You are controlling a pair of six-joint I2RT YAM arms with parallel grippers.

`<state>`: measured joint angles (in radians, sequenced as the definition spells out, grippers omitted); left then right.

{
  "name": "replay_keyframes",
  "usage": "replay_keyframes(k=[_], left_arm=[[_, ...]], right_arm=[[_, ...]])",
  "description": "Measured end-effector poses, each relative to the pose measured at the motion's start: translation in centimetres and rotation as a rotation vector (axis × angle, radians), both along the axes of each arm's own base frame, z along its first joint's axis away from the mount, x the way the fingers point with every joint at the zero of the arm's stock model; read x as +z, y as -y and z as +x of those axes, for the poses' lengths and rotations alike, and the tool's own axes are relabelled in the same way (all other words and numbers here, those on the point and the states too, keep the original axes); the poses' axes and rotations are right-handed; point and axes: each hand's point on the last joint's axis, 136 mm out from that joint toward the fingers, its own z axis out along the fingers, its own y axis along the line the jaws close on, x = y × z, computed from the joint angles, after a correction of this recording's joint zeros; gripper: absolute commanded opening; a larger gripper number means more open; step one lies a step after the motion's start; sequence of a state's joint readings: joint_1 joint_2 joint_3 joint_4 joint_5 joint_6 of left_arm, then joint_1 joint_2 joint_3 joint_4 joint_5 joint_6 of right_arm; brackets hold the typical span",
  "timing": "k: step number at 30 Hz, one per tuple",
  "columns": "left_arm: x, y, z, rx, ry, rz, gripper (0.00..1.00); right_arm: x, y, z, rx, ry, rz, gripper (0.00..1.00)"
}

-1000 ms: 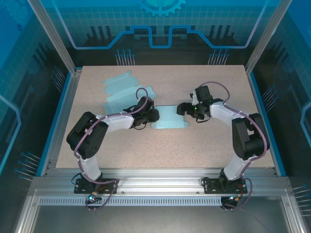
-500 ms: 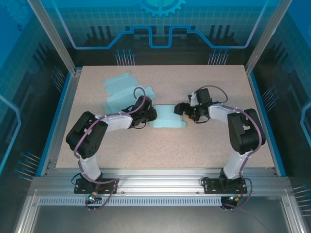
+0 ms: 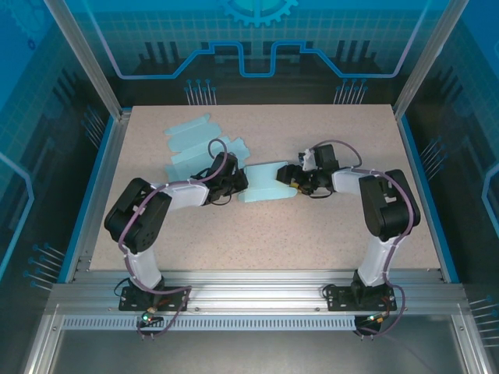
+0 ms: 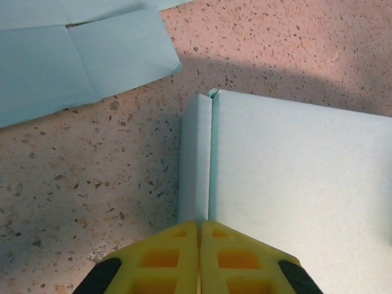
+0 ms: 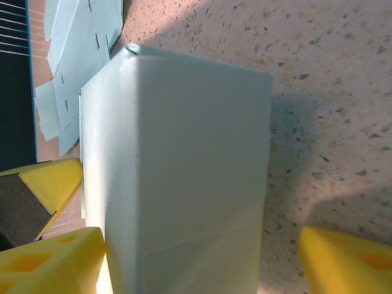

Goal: Fold the paper box

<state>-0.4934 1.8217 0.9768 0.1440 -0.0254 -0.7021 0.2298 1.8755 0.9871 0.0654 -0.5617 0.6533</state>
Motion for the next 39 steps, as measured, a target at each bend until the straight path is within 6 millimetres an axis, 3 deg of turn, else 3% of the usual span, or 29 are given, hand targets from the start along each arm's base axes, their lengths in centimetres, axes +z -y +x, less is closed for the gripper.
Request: replay_keyframes(k=[4, 8, 9, 12, 16, 19, 24, 25, 26, 27, 31, 37, 39], left_arm=[[0.1, 0.2, 0.1, -0.004, 0.005, -0.012, 0.08], [-0.1, 0.1, 0.1, -0.002, 0.003, -0.015, 0.15], [-0.1, 0.0, 0.1, -0.002, 0.003, -0.016, 0.17], [-0.1, -0.3, 0.0, -0.005, 0.004, -0.009, 0.28], [0.3, -0.7, -0.9, -0.031, 0.018, 0.012, 0.52], [1.8, -0.8, -1.3, -0.062, 0.067, 0.017, 0.59], [6.1, -0.9, -1.8, -0.127, 0.265, -0.004, 0.66], [6.9, -0.9, -2.1, -0.143, 0.313, -0.007, 0.72], [7.5, -1.0, -2.4, -0.161, 0.352, -0.007, 0.90], [8.2, -0.9, -2.7, -0.182, 0.395, -0.008, 0.99], [10.5, 0.6, -5.4, -0.346, 0.611, 0.008, 0.99], [12.4, 6.9, -11.1, -0.700, 0.930, 0.249, 0.99], [12.5, 8.0, -12.0, -0.767, 1.002, 0.348, 0.99]], right_arm=[[0.0, -0.8, 0.2, 0.008, -0.004, 0.068, 0.64], [0.6, -1.1, 0.4, 0.006, 0.006, 0.111, 0.46], [0.8, -1.1, 0.5, 0.008, 0.011, 0.122, 0.45], [1.8, -1.2, 0.6, 0.006, 0.023, 0.143, 0.42], [2.7, -1.2, 0.3, 0.006, 0.030, 0.148, 0.39], [3.3, -1.1, 0.1, 0.003, 0.023, 0.150, 0.39], [4.6, -0.8, -0.9, 0.000, -0.009, 0.159, 0.39], [5.0, -0.6, -1.0, -0.007, -0.014, 0.160, 0.39], [5.5, -0.3, -1.2, -0.013, -0.021, 0.163, 0.39], [5.9, 0.0, -1.3, -0.019, -0.023, 0.166, 0.39], [7.6, 1.4, -1.7, -0.048, -0.036, 0.187, 0.40], [8.8, 1.8, -2.7, -0.053, -0.083, 0.220, 0.40], [9.0, 1.8, -3.1, -0.054, -0.099, 0.227, 0.40]])
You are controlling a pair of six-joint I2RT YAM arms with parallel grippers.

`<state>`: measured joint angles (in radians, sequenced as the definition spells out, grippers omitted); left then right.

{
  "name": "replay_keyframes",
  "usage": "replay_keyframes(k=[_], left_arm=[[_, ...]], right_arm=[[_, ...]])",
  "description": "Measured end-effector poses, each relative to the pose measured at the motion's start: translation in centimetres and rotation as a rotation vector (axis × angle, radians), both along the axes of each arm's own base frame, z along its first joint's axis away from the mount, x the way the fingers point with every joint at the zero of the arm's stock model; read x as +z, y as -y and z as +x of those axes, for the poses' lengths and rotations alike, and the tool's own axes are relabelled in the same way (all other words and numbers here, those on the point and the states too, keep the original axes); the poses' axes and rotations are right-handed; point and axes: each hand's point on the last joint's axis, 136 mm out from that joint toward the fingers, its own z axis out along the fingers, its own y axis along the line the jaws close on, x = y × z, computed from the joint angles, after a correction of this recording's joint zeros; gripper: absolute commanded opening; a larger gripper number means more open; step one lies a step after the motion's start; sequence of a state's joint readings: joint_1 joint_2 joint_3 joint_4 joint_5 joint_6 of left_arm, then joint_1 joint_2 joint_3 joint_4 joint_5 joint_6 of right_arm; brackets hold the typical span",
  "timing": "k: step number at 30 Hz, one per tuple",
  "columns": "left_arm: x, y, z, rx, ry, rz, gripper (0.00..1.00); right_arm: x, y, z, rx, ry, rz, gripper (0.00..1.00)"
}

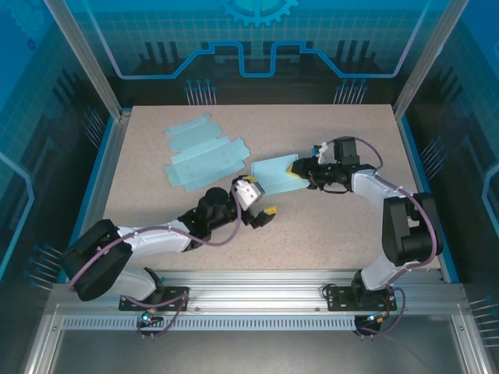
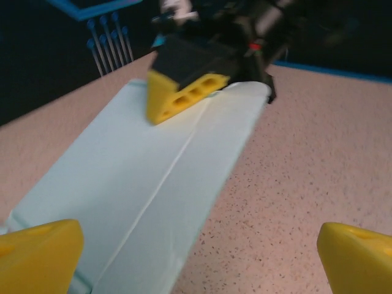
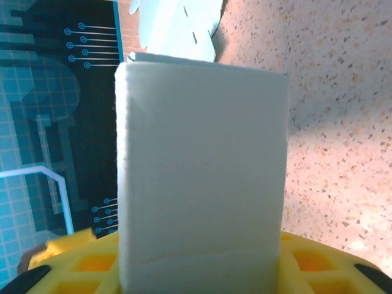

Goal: Fold the paper box

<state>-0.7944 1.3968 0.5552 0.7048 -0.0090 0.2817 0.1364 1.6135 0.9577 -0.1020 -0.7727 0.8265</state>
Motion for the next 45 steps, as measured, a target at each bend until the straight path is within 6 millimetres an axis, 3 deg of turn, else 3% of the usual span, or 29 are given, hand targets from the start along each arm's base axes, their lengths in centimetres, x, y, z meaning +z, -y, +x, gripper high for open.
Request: replay_keyframes(k=[3, 8, 15, 22, 28, 32, 35, 37, 45], left_arm=[[-0.4, 0.5, 0.6, 0.018, 0.117, 0.119, 0.99], [-1.9, 0.2, 3.5, 0.122, 0.224, 0.301, 0.99], [-2.0, 0.0, 6.3, 0.234, 0.318, 0.428, 0.97], [-2.4, -0.2, 6.9, 0.271, 0.369, 0.526, 0.85], [-2.8, -0.2, 7.1, 0.292, 0.423, 0.593, 0.58], [-3.1, -0.1, 7.1, 0.290, 0.447, 0.623, 0.57], [-3.1, 0.0, 7.1, 0.291, 0.459, 0.640, 0.46], [-3.2, 0.0, 7.0, 0.285, 0.468, 0.658, 0.41], [-3.4, -0.3, 6.0, 0.227, 0.406, 0.672, 0.40]], right_arm=[[0.5, 0.0, -0.4, -0.001, -0.010, 0.009, 0.40], [1.4, -0.1, -0.6, 0.000, 0.001, 0.020, 0.40], [1.6, -0.1, -0.6, 0.000, 0.001, 0.026, 0.40], [1.6, -0.1, -0.5, -0.004, 0.003, 0.026, 0.40], [1.9, -0.1, -0.3, -0.007, 0.015, 0.032, 0.40], [1.9, -0.2, -0.1, -0.010, 0.018, 0.034, 0.40], [1.8, -0.2, -0.1, -0.009, 0.014, 0.035, 0.42], [1.8, -0.2, 0.0, -0.010, 0.012, 0.034, 0.45], [1.3, -0.1, -0.8, 0.015, -0.012, 0.009, 0.77]])
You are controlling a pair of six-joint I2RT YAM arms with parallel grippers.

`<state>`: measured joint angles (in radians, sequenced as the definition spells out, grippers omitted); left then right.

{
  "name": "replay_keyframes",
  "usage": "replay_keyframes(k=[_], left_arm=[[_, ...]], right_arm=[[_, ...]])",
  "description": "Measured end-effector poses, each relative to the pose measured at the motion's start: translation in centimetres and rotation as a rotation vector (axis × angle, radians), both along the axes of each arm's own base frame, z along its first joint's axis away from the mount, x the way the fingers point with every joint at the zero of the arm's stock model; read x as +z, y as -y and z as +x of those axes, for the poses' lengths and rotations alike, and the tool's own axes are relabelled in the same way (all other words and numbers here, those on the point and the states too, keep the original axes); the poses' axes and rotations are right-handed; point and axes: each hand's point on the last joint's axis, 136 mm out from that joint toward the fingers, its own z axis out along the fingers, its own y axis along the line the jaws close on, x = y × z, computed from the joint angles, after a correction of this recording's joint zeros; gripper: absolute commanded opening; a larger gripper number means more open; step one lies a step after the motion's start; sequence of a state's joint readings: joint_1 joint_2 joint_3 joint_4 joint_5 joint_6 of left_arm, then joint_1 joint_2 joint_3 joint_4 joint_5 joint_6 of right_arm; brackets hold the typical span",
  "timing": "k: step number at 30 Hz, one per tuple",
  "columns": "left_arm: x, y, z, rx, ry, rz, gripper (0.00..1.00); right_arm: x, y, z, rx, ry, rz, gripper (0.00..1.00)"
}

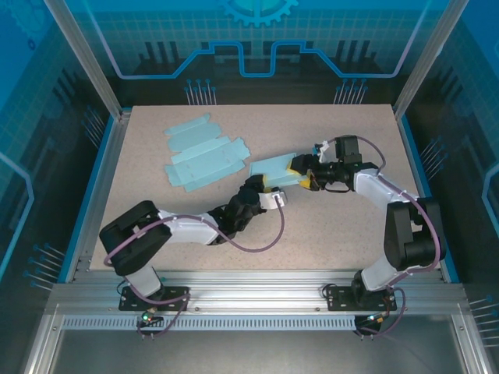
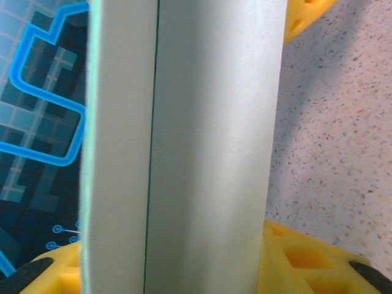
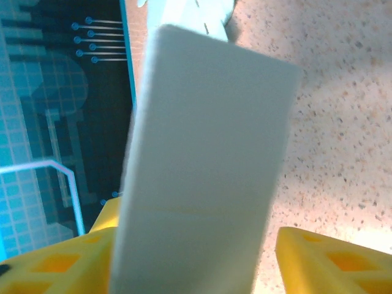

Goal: Fold the paper box

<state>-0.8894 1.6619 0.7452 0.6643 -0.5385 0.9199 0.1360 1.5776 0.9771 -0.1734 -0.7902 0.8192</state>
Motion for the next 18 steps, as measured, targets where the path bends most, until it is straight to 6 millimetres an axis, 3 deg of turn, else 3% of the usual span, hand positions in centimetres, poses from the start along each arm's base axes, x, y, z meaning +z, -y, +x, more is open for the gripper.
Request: replay_keyframes(k=[7, 12, 18], left_arm=[[0.8, 0.2, -2.8, -0.102, -0.262, -0.022, 0.40], [0.8, 0.2, -4.4, -0.155, -0.526, -0.034, 0.41], [-1.7, -0.5, -6.4, -0.161, -0.823, 0.015, 0.41]], right_arm=[[-0.3, 1.3, -0.1, -0.016, -0.005, -0.025, 0.84], [1.0, 3.4, -0.2, -0.065, 0.046, -0.078, 0.85], [2.4, 5.3, -0.6, -0.109, 0.134, -0.197, 0.86]])
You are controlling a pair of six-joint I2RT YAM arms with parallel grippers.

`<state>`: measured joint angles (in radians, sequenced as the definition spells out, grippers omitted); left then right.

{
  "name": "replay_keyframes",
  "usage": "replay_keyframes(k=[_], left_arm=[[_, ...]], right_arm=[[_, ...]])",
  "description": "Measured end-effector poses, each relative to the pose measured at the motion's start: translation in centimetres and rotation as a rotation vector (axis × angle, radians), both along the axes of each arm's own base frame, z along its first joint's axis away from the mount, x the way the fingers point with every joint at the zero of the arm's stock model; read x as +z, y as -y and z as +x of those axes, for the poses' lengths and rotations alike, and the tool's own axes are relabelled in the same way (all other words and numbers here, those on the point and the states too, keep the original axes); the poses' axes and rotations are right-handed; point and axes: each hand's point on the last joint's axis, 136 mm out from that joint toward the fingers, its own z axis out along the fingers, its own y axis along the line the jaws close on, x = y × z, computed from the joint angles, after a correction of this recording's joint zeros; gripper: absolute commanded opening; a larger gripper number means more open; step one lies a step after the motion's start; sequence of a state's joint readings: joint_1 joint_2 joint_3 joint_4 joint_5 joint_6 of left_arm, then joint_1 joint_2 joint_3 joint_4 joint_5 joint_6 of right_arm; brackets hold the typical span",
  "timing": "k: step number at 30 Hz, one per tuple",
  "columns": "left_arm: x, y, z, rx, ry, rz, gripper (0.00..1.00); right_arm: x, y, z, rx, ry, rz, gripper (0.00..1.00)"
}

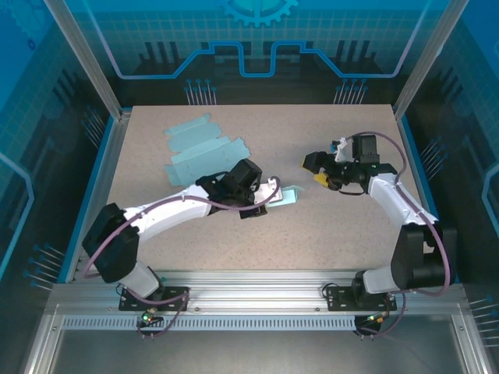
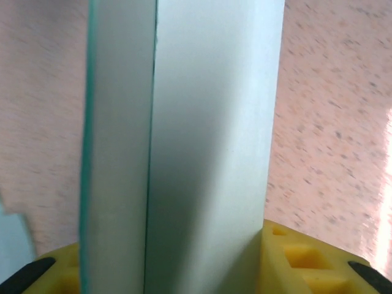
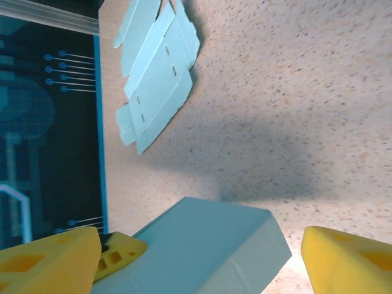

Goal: Fold the paper box

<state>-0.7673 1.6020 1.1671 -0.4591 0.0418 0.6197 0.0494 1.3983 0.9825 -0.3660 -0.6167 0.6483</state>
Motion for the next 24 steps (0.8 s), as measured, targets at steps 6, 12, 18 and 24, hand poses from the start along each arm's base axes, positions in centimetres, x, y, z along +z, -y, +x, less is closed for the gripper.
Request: replay_keyframes(k=[6, 12, 18, 24], left_arm=[[-2.2, -1.0, -0.2, 0.009, -0.204, 0.059, 0.43], [-2.9, -1.9, 1.0, 0.038, -0.287, 0.074, 0.56], [-3.3, -2.2, 1.6, 0.042, -0.324, 0.090, 0.68], [-3.3, -2.2, 1.7, 0.033, -0.320, 0.092, 0.75]], right_arm=[[1.0, 1.7, -0.9, -0.014, 0.086, -0.143, 0.81], [0.6, 1.7, -2.0, 0.039, 0.123, -0.250, 0.70], [0.5, -0.2, -3.0, 0.160, 0.182, -0.295, 0.61], [0.4, -2.2, -3.6, 0.270, 0.241, -0.331, 0.61]])
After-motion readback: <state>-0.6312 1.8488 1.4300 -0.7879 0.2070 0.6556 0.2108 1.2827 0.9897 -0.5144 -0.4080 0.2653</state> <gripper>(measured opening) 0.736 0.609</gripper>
